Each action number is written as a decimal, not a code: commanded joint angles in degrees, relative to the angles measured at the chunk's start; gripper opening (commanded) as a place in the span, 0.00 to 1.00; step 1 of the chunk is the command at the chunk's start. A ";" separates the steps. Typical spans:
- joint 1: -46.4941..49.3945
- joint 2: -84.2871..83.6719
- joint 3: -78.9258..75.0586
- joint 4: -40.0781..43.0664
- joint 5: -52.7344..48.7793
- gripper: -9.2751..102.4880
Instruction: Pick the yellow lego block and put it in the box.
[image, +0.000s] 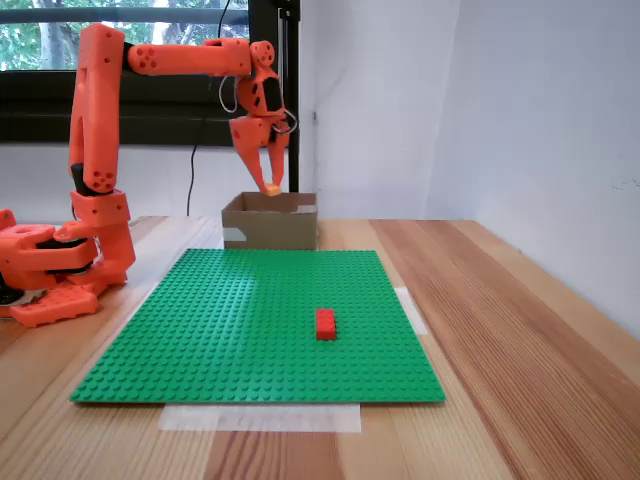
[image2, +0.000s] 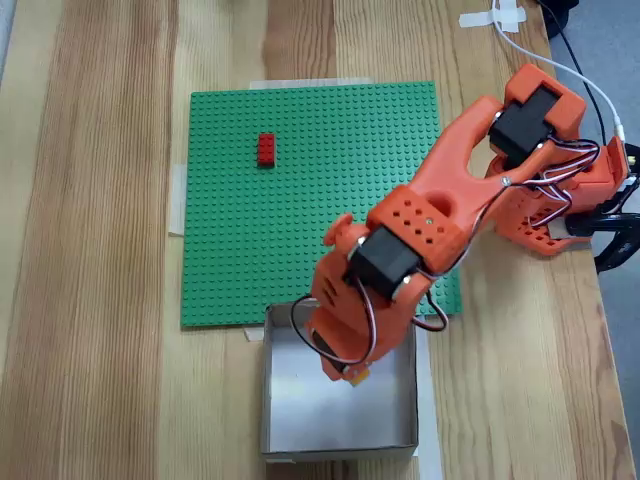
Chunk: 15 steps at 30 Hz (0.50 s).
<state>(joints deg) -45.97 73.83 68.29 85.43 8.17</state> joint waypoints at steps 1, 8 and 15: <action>-0.09 -0.88 -1.93 -0.88 1.05 0.08; 0.79 -5.10 -1.32 -3.78 1.23 0.08; 1.05 -7.03 0.35 -5.71 0.70 0.08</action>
<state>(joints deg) -45.44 66.53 68.55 80.68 9.23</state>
